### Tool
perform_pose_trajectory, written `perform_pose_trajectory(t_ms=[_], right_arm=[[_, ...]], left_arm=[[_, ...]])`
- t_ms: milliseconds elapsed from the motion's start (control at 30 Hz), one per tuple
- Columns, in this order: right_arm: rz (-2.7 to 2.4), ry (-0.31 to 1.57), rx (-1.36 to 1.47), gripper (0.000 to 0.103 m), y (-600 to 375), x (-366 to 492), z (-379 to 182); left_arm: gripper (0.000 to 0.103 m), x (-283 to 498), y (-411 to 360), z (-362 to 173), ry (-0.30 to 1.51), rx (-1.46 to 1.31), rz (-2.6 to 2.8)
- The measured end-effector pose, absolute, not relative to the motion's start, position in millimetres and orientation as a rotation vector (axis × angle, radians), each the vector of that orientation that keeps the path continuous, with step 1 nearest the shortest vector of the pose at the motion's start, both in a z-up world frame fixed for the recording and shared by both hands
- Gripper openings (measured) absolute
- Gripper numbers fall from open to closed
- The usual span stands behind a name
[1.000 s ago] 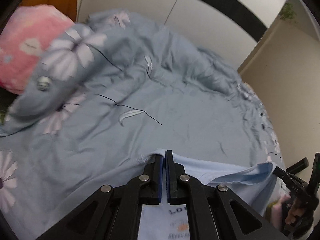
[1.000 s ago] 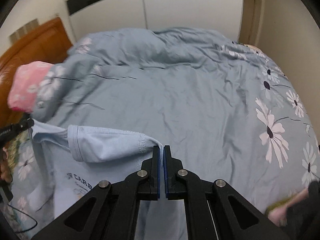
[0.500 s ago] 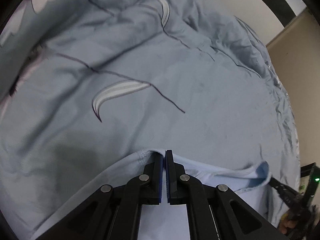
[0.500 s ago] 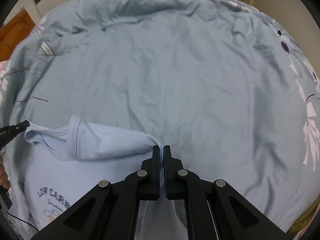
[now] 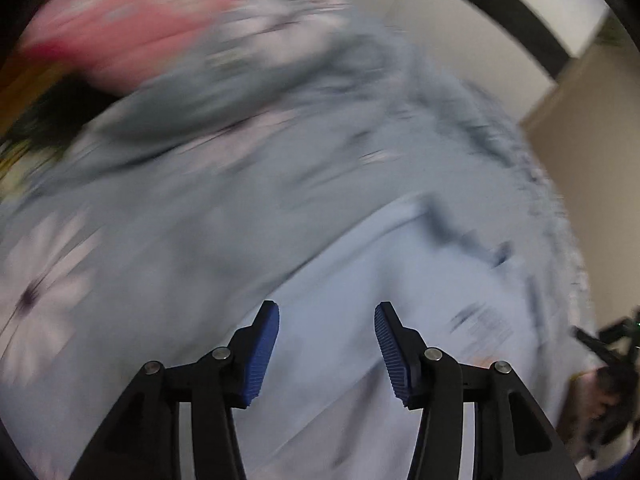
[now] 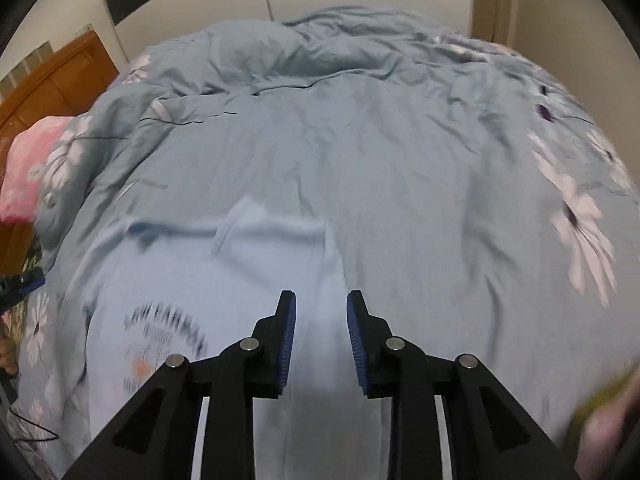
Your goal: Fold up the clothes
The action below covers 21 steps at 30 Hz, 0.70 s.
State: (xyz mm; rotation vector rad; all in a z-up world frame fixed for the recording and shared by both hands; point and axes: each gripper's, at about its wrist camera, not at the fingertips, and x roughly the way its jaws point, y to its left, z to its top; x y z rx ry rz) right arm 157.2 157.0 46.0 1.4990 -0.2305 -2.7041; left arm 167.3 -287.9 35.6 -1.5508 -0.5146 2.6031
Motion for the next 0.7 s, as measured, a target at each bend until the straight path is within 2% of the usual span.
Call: perform_pose_trajectory(t_ms=[67,100,200,300,467,500,567,633,700], right_arm=[[-2.702,-0.225,1.514,0.027,154.8,196.7,46.8],[-2.701,-0.240,1.530,0.027,155.3,213.3,46.1],[-2.692,-0.310,1.591,0.027,159.0,258.7,42.8],[-2.696,-0.391,1.627,0.027,162.4,276.8,44.6],[-2.705,-0.501,1.621,0.027,149.5,282.6,53.2],[-2.703,-0.516,1.616,0.027,145.3,282.4,54.2],[-2.695,-0.530,1.609,0.027,137.4,282.3,56.6],[-2.690,-0.528,1.608,0.027,130.4,281.9,58.0],[-2.688,-0.513,1.623,0.027,127.9,282.1,57.1]], left_arm=[[0.054,211.6,-325.7,17.9,-0.556,-1.660,2.673],[0.054,234.6,-347.2,4.2,-0.634,-1.736,2.691],[0.054,293.0,-396.9,-32.9,-0.992,-1.848,2.667],[0.054,327.1,-415.3,-55.9,-1.224,-1.834,2.612],[0.050,330.8,-413.9,-59.6,-1.335,-1.706,2.609],[0.045,329.1,-415.6,-59.2,-1.342,-1.711,2.619],[0.009,326.8,-418.1,-58.8,-1.348,-1.721,2.636],[0.006,324.8,-421.7,-52.3,-1.354,-1.681,2.644],[0.006,315.5,-433.2,-33.2,-1.272,-1.627,2.735]])
